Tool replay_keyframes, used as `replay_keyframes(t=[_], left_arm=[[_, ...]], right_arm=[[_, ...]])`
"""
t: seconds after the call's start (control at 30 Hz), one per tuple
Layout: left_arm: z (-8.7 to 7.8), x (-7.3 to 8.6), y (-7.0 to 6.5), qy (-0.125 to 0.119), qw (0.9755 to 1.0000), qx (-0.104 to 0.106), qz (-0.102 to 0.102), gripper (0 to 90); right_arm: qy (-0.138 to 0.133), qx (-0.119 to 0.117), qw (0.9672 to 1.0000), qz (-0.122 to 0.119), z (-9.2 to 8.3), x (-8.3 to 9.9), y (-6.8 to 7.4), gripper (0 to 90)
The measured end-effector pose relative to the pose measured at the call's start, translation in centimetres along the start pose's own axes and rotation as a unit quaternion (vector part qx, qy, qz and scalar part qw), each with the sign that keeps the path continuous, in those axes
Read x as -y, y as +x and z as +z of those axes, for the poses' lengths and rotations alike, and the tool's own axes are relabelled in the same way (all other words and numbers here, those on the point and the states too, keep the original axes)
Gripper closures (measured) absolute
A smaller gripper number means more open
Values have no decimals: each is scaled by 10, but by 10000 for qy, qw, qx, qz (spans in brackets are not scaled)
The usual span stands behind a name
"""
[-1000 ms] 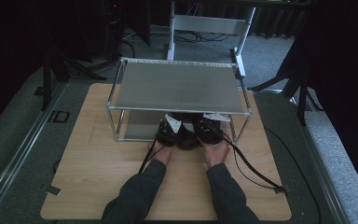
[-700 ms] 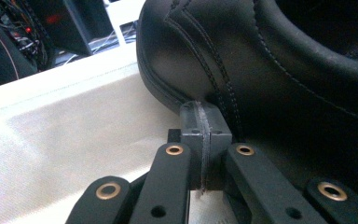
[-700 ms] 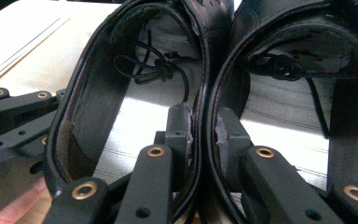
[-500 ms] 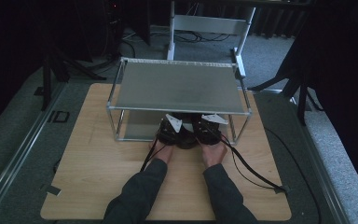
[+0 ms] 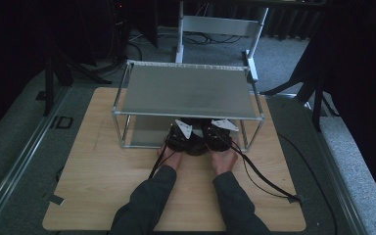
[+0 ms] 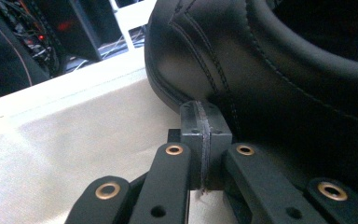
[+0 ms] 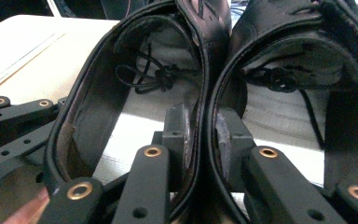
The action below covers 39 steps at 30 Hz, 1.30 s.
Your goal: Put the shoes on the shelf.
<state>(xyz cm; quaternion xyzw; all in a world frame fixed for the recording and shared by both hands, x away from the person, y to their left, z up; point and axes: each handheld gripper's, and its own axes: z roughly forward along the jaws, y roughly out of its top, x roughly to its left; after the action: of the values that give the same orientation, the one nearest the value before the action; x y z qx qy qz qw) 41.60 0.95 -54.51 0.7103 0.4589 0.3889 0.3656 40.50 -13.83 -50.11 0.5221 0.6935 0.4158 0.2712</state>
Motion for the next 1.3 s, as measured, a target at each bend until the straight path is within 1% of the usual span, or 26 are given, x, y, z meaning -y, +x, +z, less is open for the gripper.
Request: replay_keyframes(t=[0.1,0.17,0.2,0.23,0.33,0.43,0.47,0.5,0.57,0.6,0.63,0.7,0.73,0.77,0.8,0.83,0.9,0.97,1.03,1.1,1.13,1.17,1.2,1.23,1.27,1.3], left_arm=[[3,2,0,157,9999,17,-57,899],[8,6,3,347,9992,81,-172,898],[8,8,3,313,9993,114,-185,897],[8,8,4,313,9992,133,-191,897],[9,7,4,329,9992,138,-194,896],[9,7,4,349,9991,151,-206,895],[9,7,5,359,9990,155,-224,886],[8,7,6,364,9989,161,-246,852],[8,7,9,423,9984,221,-310,839],[9,7,11,442,9983,240,-296,809],[9,7,13,451,9982,285,-284,809],[6,8,16,477,9976,327,-369,774],[6,8,17,481,9972,337,-466,744],[4,9,18,474,9970,382,-480,744],[3,10,19,448,9968,409,-515,714],[3,10,20,435,9967,427,-537,714],[0,10,22,473,9958,482,-612,658],[-7,10,24,532,9941,601,-737,638],[-15,11,25,478,9928,725,-828,602],[-25,13,26,462,9911,864,-899,548],[-30,14,27,450,9899,966,-939,548],[-30,14,27,450,9899,966,-939,534],[-41,17,26,428,9883,1125,-939,502],[-46,19,26,404,9870,1242,-935,480],[-51,20,24,382,9870,1299,-863,480],[-55,21,22,368,9870,1343,-805,451]], right_arm=[[-123,9,9999,-79,2,0,0,695],[-372,-31,9993,-89,4,1,0,644],[-521,-88,9985,-117,5,1,0,584],[-558,-98,9982,-183,6,1,0,578],[-591,-138,9979,-208,6,2,-1,577],[-601,-183,9979,-185,5,1,-3,535],[-600,-295,9976,-151,4,0,-4,416],[-568,-506,9971,-93,2,-1,-5,414],[-559,-496,9972,-99,1,-1,-6,412],[-598,-568,9966,-64,-2,-1,-10,403],[-598,-568,9966,-64,-2,-1,-10,403],[-566,-555,9968,-73,-5,-2,-12,385],[-552,-568,9968,-130,-8,-3,-12,384],[-552,-568,9968,-130,-8,-3,-12,384],[-755,-600,9949,-279,-15,-4,-11,402],[-755,-600,9949,-279,-15,-4,-11,402],[-872,-839,9921,-340,-25,-9,-11,384],[-830,-804,9926,-366,-27,-9,-12,374],[-801,-720,9929,-495,-33,-6,-14,369],[-946,-635,9926,-426,-45,1,-23,363],[-946,-635,9926,-426,-45,1,-23,363],[-946,-635,9926,-426,-45,1,-23,363],[-922,-501,9937,-402,-55,4,-33,325],[-873,-452,9944,-387,-57,5,-36,313],[-873,-452,9944,-387,-57,5,-36,313],[-846,-294,9951,-415,-60,11,-39,278]])
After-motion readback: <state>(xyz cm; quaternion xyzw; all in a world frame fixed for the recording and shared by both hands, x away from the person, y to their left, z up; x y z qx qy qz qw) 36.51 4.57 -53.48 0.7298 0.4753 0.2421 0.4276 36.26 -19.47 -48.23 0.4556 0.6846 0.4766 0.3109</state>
